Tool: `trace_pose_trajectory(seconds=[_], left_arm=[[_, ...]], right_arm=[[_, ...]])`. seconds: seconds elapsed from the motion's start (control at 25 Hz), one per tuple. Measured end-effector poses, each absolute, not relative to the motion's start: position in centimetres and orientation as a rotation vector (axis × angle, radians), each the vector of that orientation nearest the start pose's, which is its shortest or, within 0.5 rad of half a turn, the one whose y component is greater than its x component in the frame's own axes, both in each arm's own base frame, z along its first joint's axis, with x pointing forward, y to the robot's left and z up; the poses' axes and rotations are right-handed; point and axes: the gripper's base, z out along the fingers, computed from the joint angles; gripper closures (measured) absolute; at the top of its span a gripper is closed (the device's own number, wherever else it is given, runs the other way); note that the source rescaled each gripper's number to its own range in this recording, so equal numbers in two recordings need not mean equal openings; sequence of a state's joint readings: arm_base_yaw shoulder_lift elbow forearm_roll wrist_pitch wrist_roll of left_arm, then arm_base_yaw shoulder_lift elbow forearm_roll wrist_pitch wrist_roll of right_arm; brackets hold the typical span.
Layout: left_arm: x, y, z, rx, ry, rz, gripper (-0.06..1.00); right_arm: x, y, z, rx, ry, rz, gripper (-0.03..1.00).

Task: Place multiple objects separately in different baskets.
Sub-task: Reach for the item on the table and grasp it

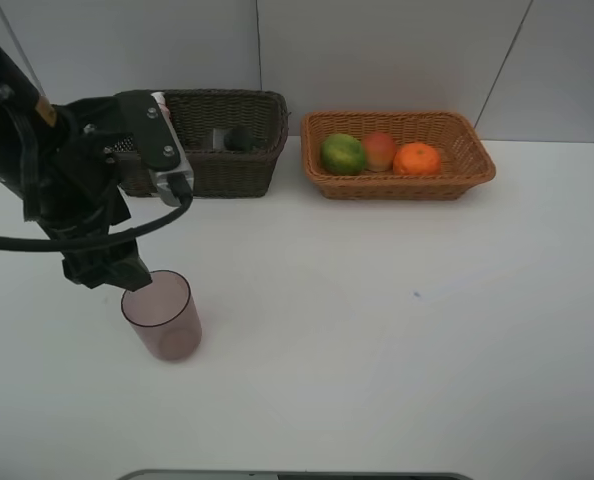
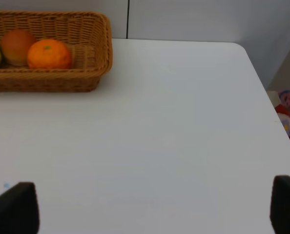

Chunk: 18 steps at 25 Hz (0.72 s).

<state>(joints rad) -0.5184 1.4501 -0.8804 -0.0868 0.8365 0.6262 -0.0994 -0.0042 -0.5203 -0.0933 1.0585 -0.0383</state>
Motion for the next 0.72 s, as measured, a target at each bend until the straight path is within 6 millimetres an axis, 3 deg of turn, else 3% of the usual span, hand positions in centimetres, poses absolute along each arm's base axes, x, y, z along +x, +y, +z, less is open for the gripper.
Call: trace_pose_trajectory(seconds=[0.72], left_arm=[[24.4, -14.4, 17.2, 1.513, 2.568, -0.103, -0.05]], right_arm=[[-0.9, -0.7, 28.3, 0.067, 2.019, -0.199, -0.03]])
